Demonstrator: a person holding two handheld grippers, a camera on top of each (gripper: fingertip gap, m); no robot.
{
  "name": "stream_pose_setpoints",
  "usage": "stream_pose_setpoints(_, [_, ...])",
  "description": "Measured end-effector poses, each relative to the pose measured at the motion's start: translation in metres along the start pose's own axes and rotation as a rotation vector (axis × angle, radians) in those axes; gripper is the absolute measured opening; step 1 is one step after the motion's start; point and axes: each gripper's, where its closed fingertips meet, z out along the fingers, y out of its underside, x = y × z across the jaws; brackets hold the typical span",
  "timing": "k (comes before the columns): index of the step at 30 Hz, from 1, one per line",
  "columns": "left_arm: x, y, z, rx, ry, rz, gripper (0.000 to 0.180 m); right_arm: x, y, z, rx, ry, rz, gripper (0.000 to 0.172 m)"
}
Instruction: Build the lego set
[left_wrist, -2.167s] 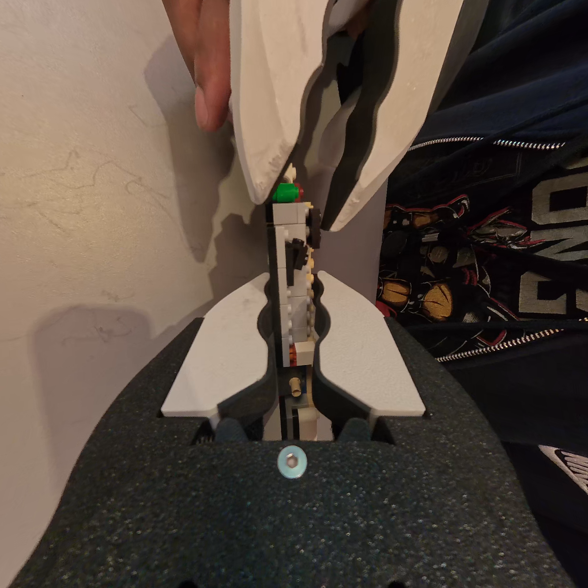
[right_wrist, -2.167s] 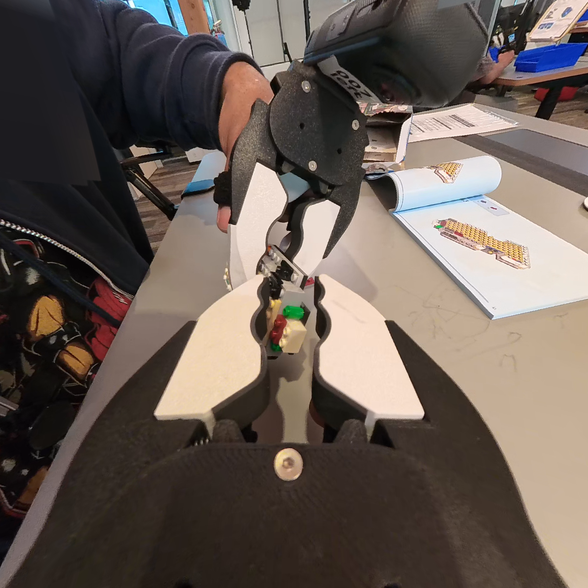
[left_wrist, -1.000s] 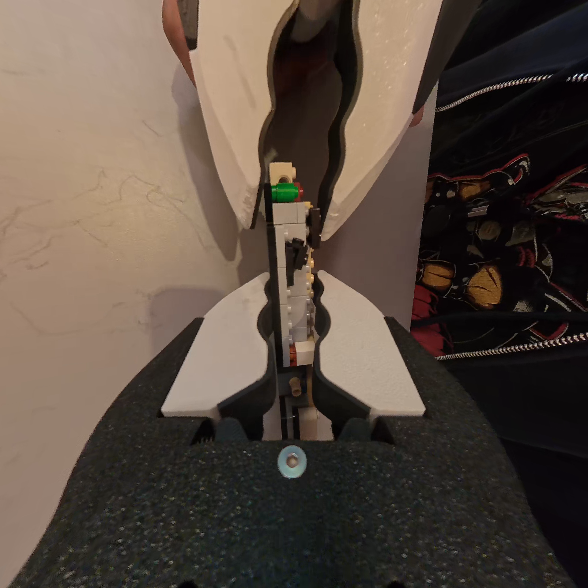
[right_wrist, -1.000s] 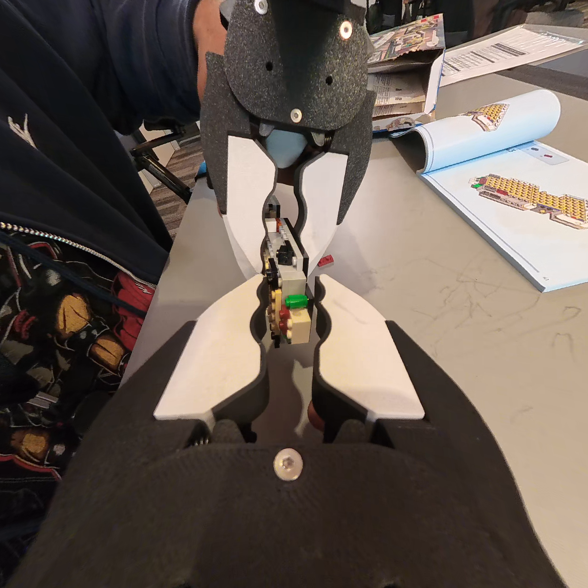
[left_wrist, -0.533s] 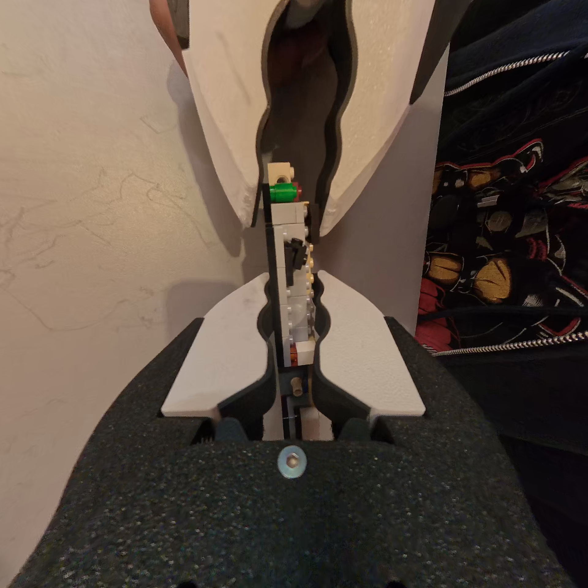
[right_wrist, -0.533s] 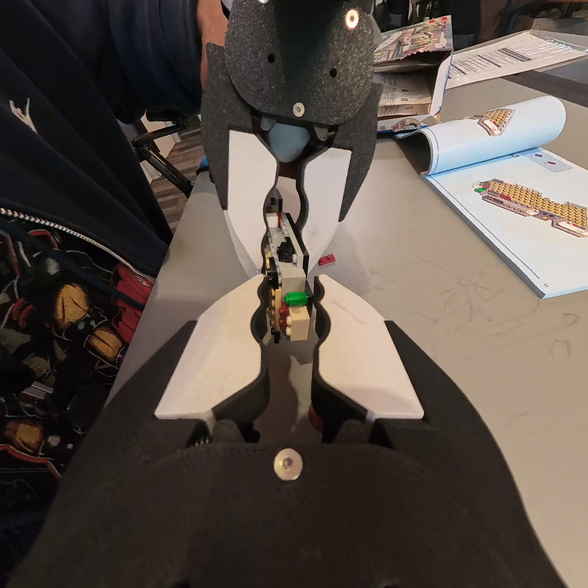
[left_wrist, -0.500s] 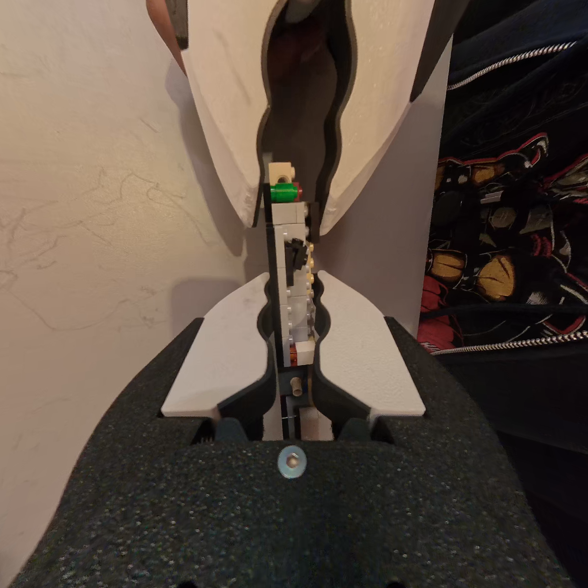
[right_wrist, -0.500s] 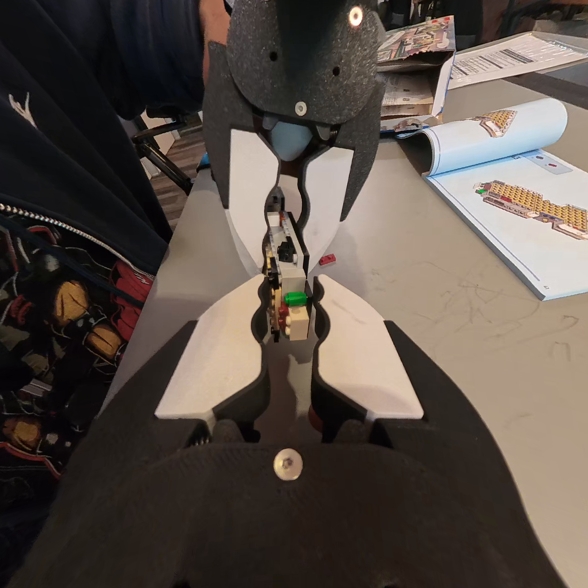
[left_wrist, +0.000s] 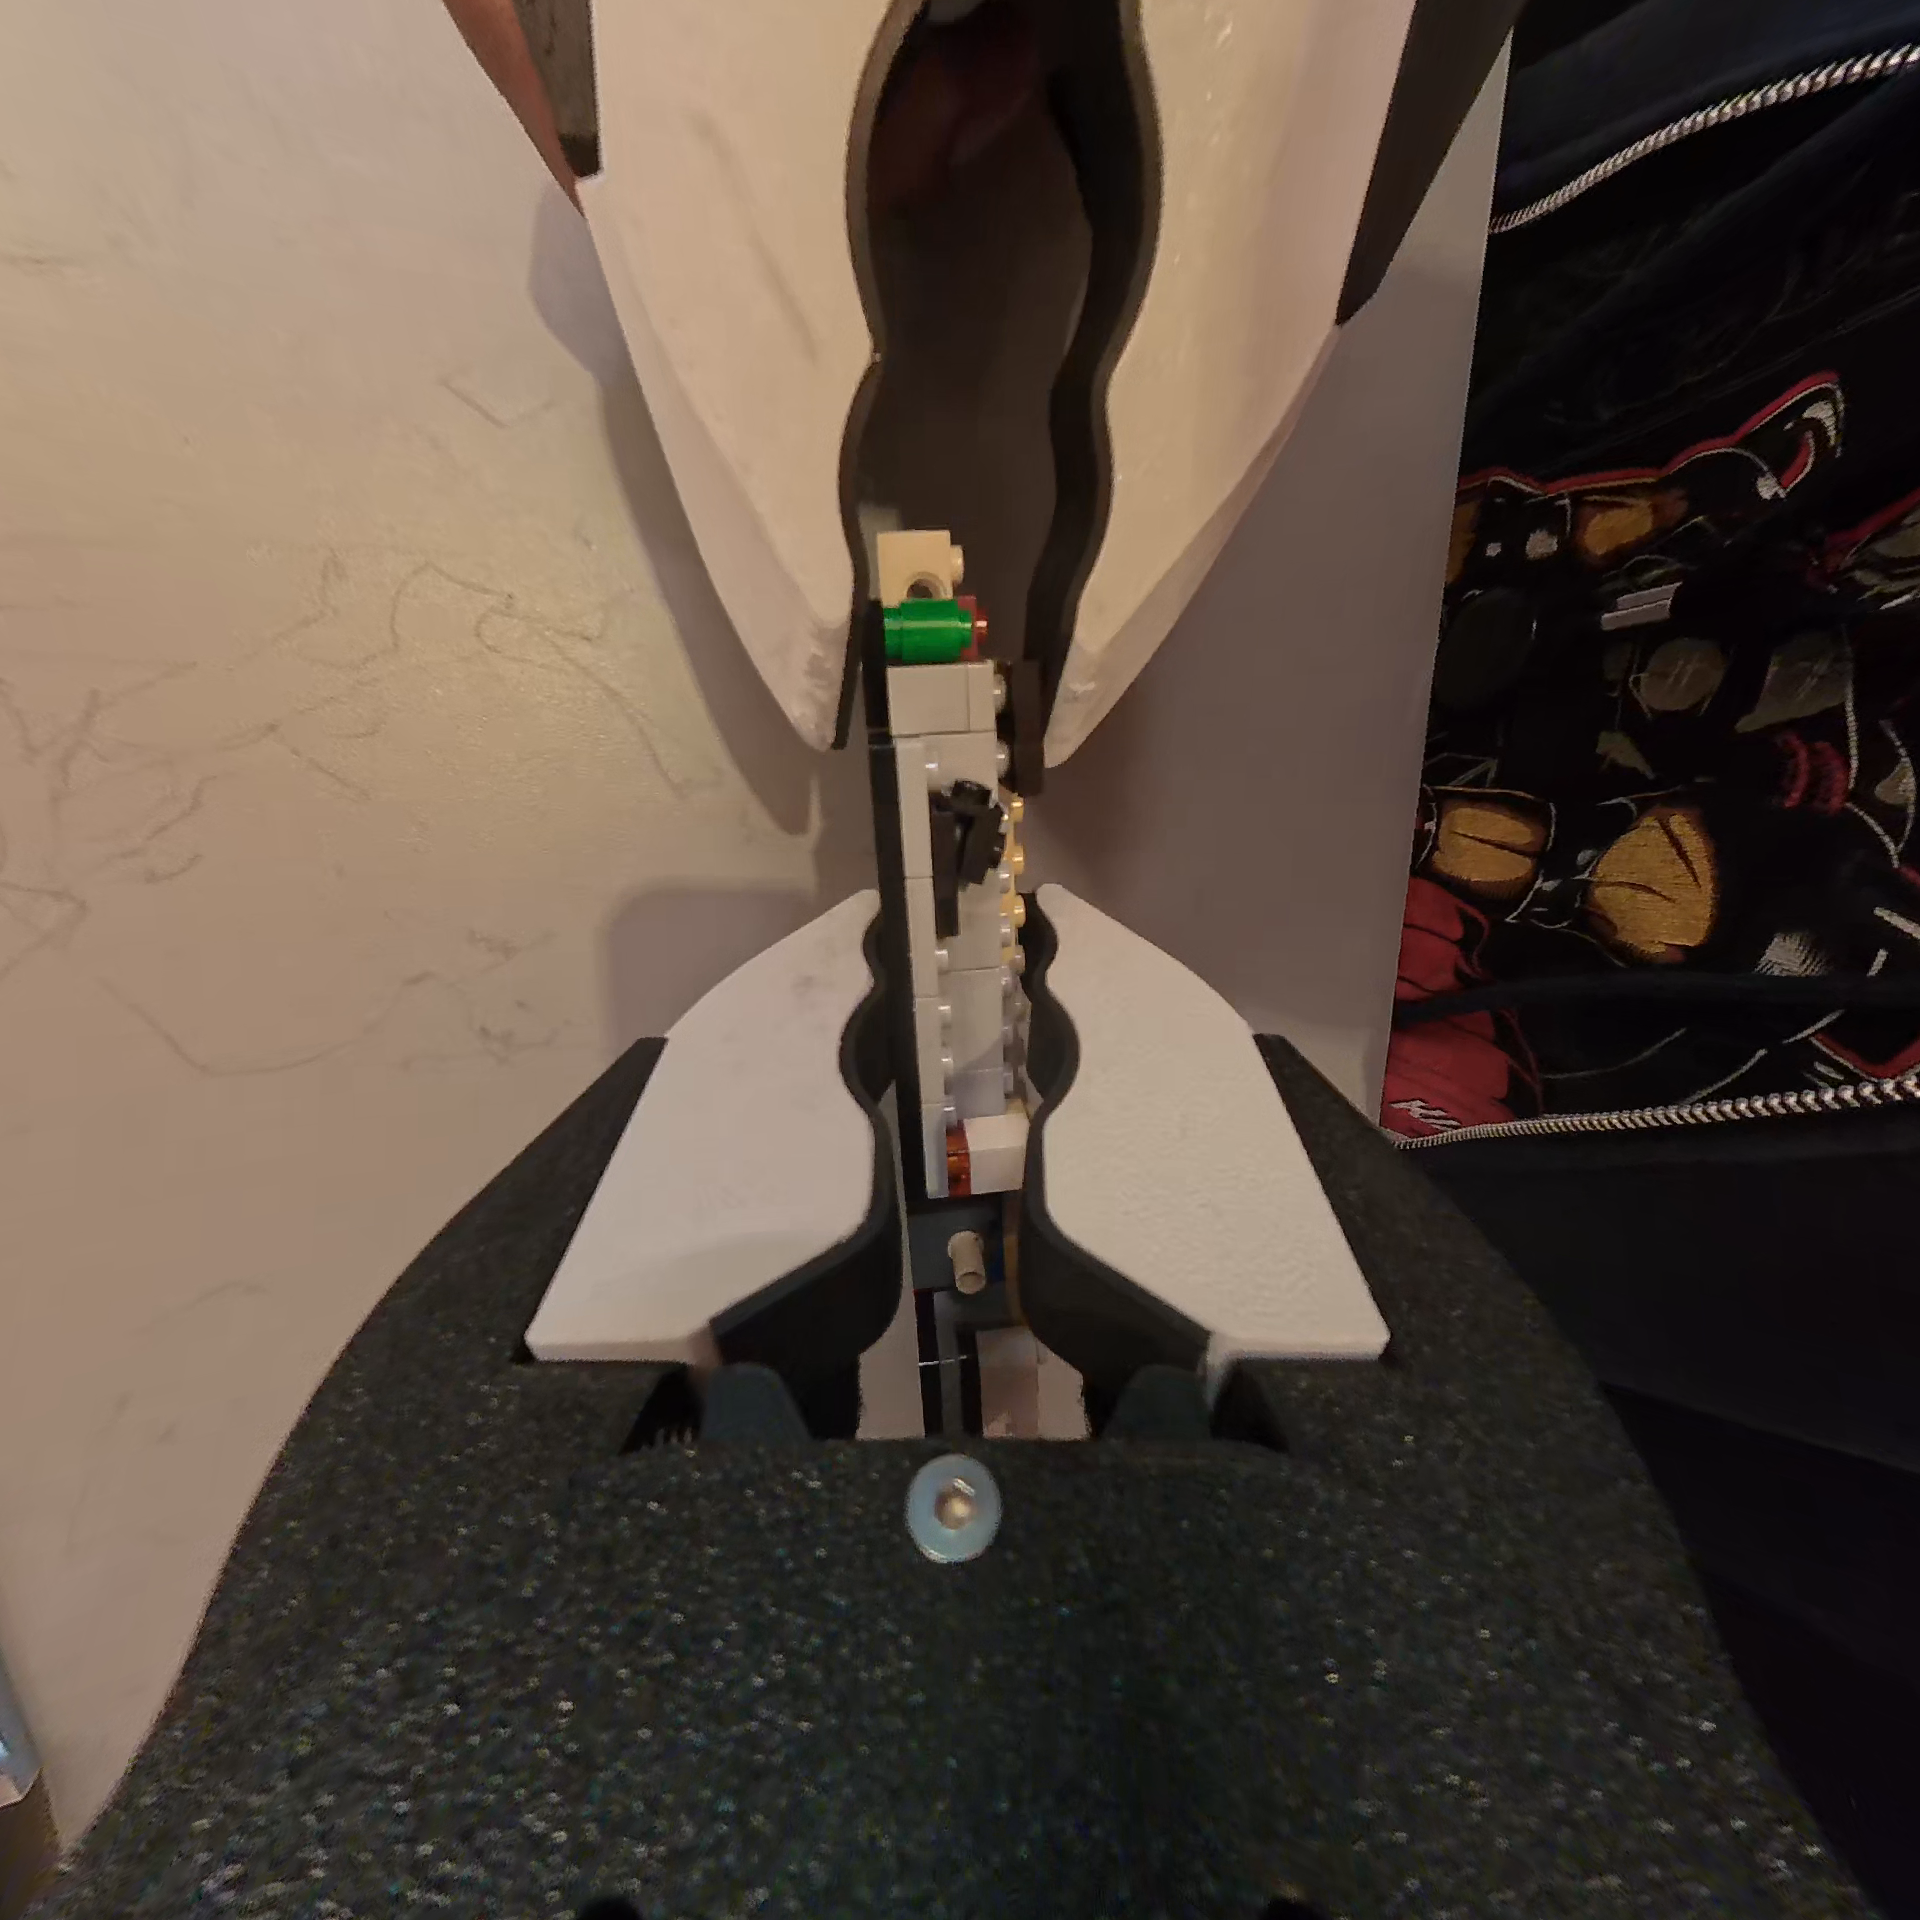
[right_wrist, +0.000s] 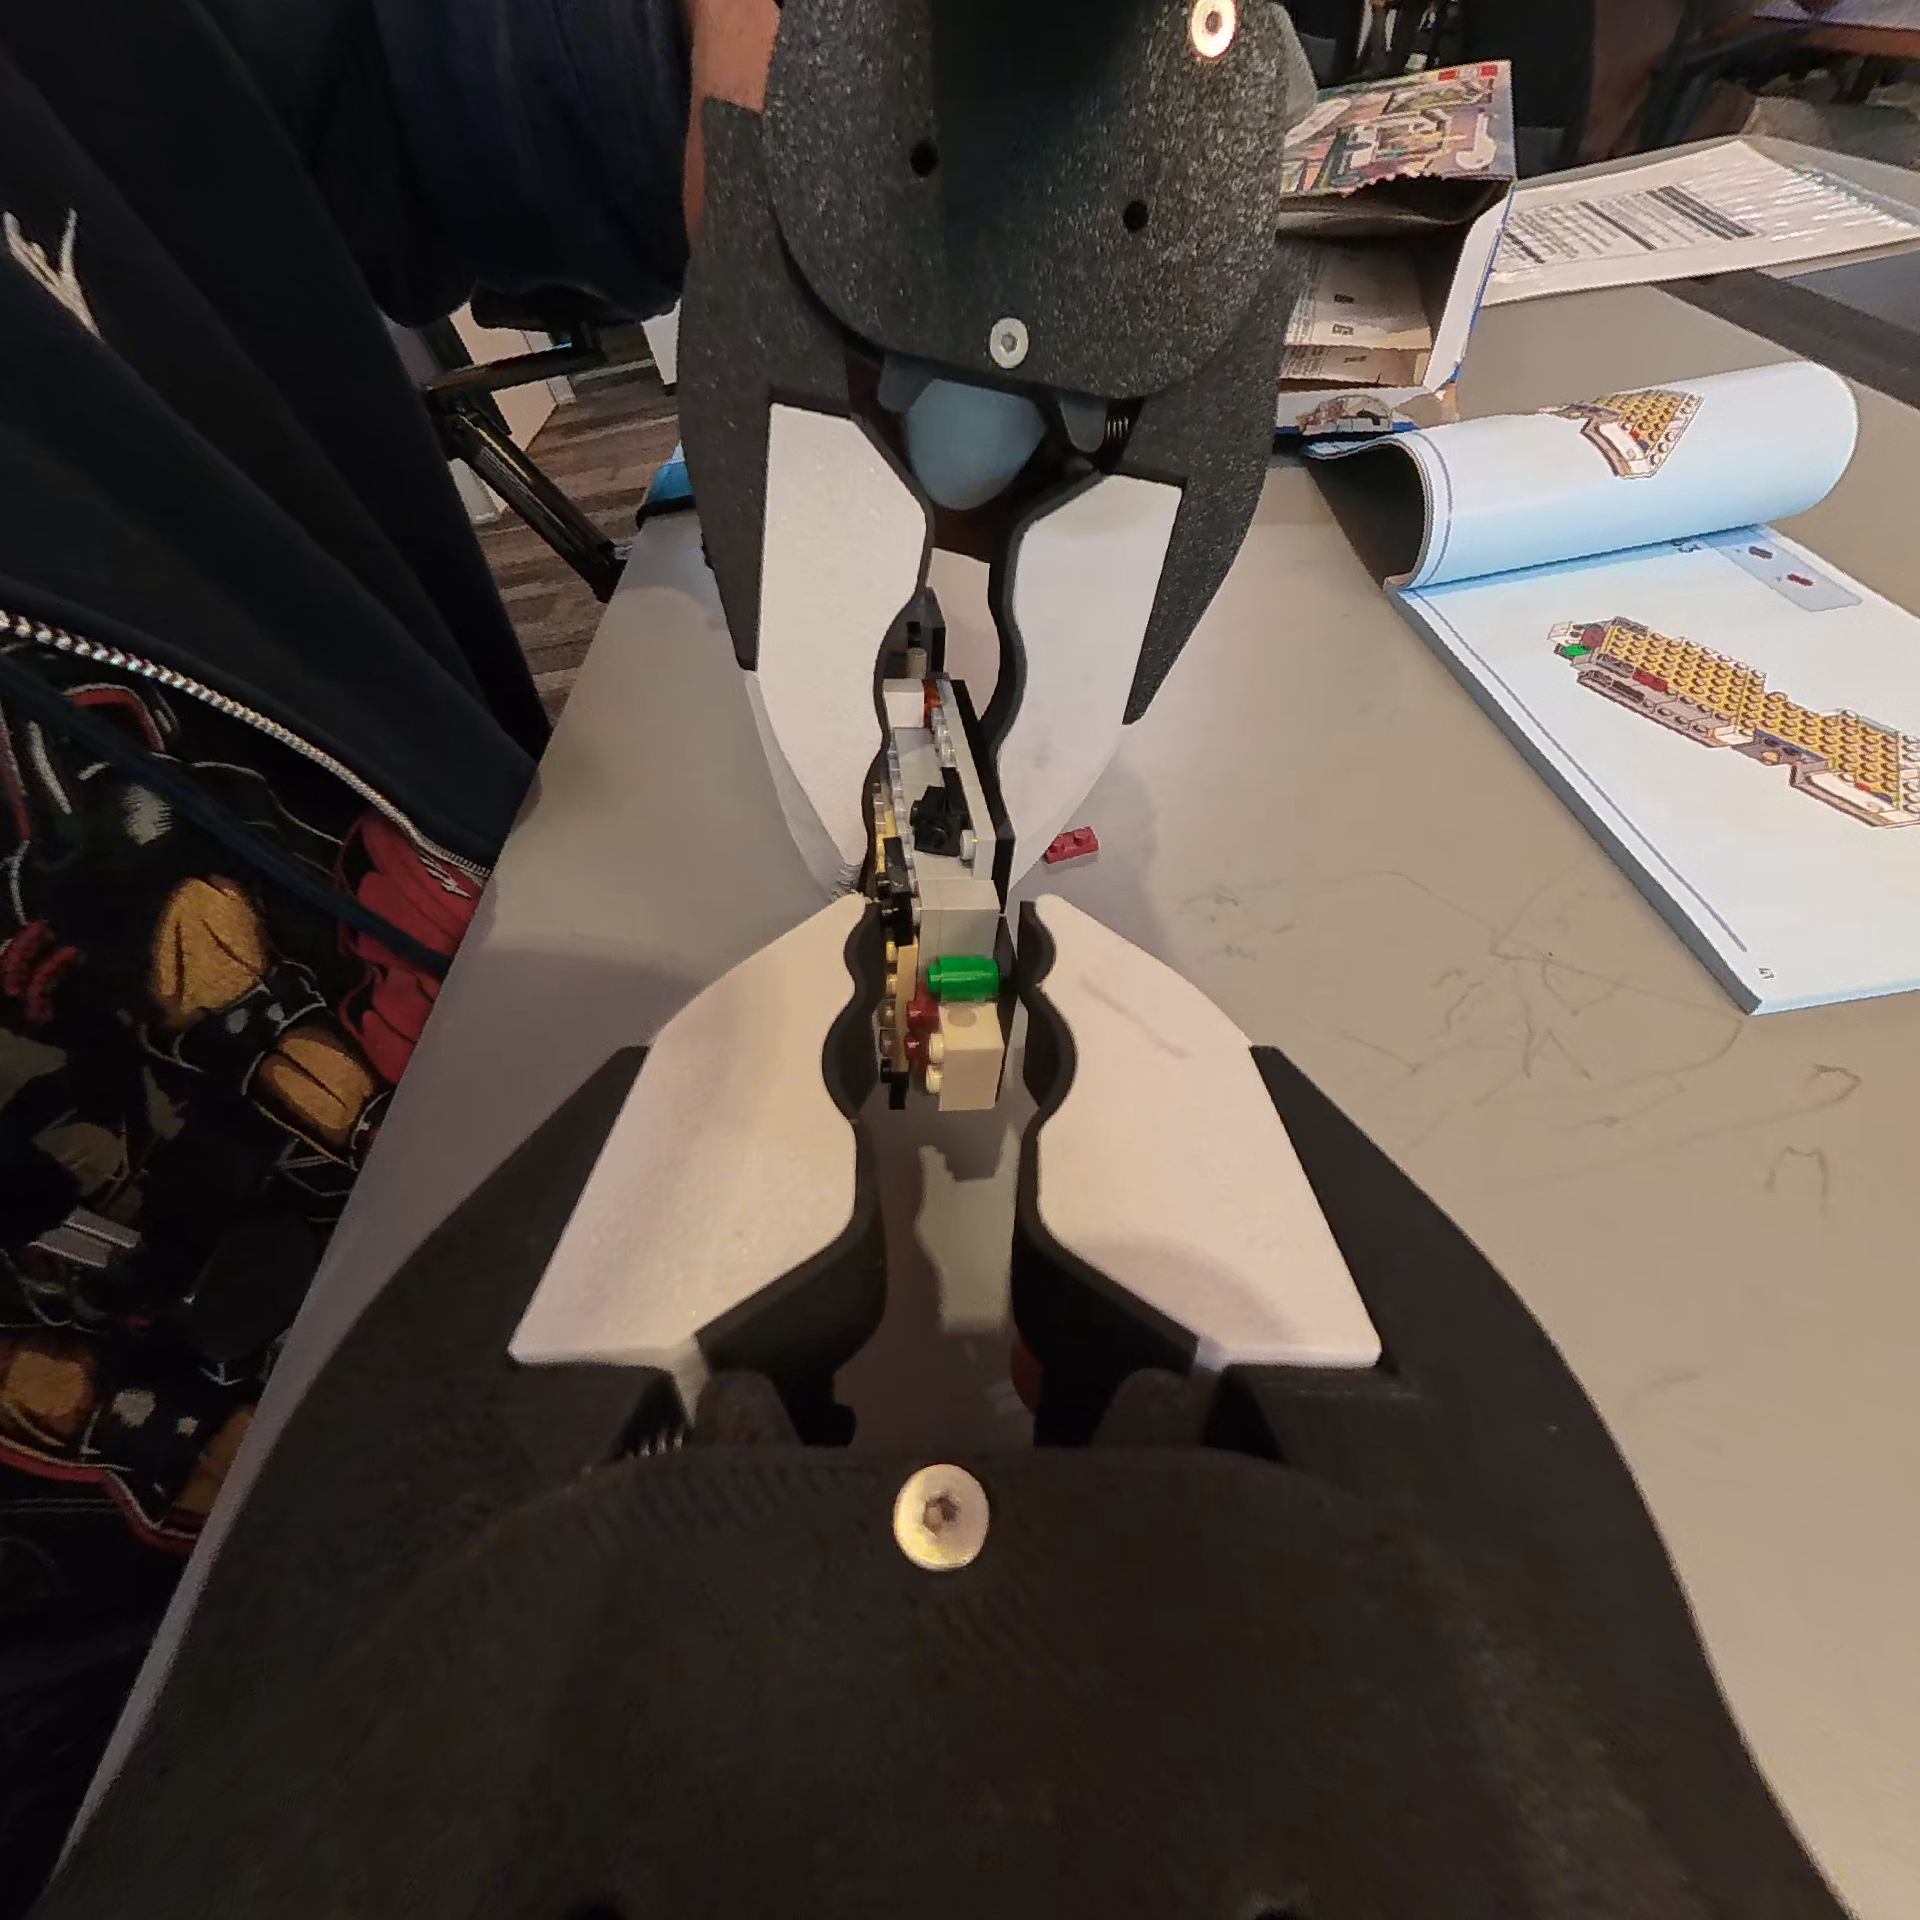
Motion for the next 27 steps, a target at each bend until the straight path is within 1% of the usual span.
stream_pose_setpoints(18, [0.0006, -0.0013, 0.0009, 0.001, 0.015, -0.003, 0.022, -0.0012, 0.0, -0.0005, 0.009, -0.02, 0.006, 0.024])
stream_pose_setpoints(22, [0.0018, -0.0019, 0.0022, 0.019, 0.04, -0.008, 0.022, -0.0023, -0.0001, -0.0013, 0.009, -0.009, -0.035, 0.024])
stream_pose_setpoints(24, [-0.0007, -0.0009, 0.0025, 0.014, 0.026, -0.012, 0.022, -0.0025, -0.0016, -0.0021, 0.017, 0.007, -0.071, 0.024])
stream_pose_setpoints(27, [-0.0039, 0.0007, 0.0012, 0.009, 0.004, -0.008, 0.022, -0.0033, -0.0028, -0.0023, 0.019, 0.012, -0.087, 0.029])
